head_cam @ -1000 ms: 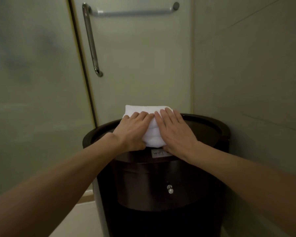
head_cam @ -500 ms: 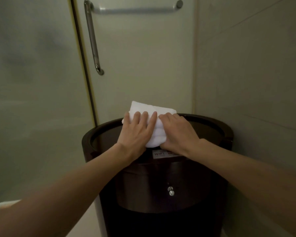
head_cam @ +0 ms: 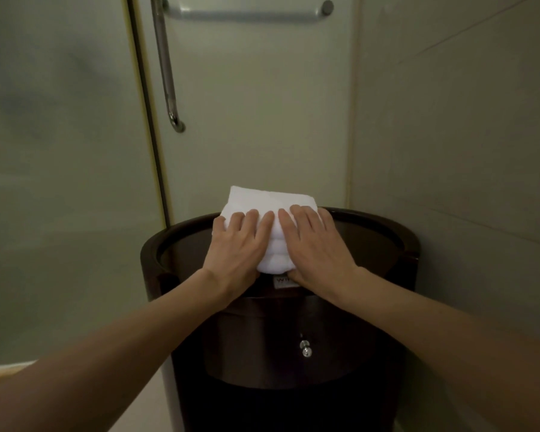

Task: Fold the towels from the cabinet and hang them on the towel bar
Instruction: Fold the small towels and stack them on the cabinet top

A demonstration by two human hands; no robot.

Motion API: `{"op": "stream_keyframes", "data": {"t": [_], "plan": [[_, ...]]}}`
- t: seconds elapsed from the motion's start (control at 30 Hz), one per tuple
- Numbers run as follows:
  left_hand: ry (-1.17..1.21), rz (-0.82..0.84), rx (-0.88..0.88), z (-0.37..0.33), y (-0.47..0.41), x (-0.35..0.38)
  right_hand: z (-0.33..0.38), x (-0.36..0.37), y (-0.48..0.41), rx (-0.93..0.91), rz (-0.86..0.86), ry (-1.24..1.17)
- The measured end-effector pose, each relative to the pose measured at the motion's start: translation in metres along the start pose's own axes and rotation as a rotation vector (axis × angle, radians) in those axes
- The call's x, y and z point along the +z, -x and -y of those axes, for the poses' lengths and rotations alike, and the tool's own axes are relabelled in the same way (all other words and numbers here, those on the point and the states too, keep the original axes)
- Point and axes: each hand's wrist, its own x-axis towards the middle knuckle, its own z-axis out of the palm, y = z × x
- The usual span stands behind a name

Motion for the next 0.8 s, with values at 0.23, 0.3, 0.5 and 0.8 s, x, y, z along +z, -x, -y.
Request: {"op": "stream_keyframes", "data": {"t": [0.23,0.3,0.5,0.8], "plan": [[0.028,-0.029,0.015,0.001,0.007,0.0,0.001,0.002,0.003,0.016,-0.016,-0.078],[0.028,-0.031,0.02,0.002,0.006,0.0,0.0,0.003,0.004,0.031,-0.04,-0.101],[0.071,-0.037,0.05,0.007,0.003,-0.001,0.001,-0.002,0.0,0.027,-0.037,-0.134],[0.135,0.107,0.057,0.033,-0.025,-0.022,-0.012,-0.037,-0.036,-0.019,0.123,-0.112]]}}
